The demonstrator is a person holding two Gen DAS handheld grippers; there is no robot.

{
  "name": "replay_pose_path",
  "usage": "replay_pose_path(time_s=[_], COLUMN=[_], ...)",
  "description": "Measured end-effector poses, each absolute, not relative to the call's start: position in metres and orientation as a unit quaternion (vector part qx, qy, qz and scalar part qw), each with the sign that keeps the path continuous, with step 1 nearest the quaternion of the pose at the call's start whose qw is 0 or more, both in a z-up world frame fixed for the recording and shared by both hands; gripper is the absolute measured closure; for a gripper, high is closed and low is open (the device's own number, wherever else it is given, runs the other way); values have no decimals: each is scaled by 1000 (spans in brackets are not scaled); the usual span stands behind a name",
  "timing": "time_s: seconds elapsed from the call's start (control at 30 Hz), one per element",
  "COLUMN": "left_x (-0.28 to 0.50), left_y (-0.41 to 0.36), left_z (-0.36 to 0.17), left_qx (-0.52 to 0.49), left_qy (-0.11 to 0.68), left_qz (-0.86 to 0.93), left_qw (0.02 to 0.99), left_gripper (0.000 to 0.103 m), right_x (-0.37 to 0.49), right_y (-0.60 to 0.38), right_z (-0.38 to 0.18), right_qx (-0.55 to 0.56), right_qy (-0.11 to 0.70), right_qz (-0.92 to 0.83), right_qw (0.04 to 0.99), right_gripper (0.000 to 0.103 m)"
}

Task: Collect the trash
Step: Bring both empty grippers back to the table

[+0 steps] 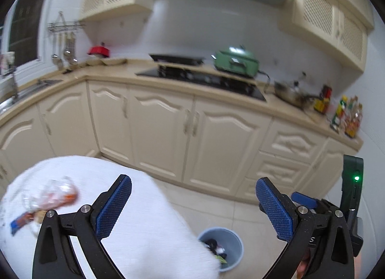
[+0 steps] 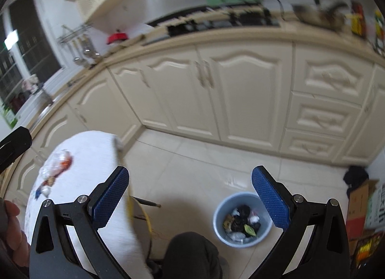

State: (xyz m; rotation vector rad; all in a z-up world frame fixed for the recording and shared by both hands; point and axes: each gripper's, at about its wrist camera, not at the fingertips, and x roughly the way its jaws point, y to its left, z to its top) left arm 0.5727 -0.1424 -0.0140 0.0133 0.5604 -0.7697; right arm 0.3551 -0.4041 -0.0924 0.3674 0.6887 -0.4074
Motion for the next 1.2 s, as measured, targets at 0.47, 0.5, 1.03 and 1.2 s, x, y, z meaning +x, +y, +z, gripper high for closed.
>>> replay_pose_path(time_s=[0.47, 0.5, 1.03, 1.2], left_x=[507, 502, 484, 513], left_y=[15, 28, 111, 110], left_z=[9, 9, -15, -27], left_qx=[-58, -63, -83, -85], left_qy=[227, 226, 256, 284], left_qz=[-277, -268, -145, -131], left_qw=[932, 935, 952, 946], left_gripper=[1, 1, 1, 1], right_x=[406, 409, 473, 503], right_y=[-288, -278, -146, -120], right_z=[-35, -31, -38, -73], right_qx=[96, 91, 21, 12], right_qy=[298, 295, 318, 368], right_qz=[-107, -99, 52, 79], right_qw=[944, 946, 946, 926], right_gripper=[0, 0, 0, 0])
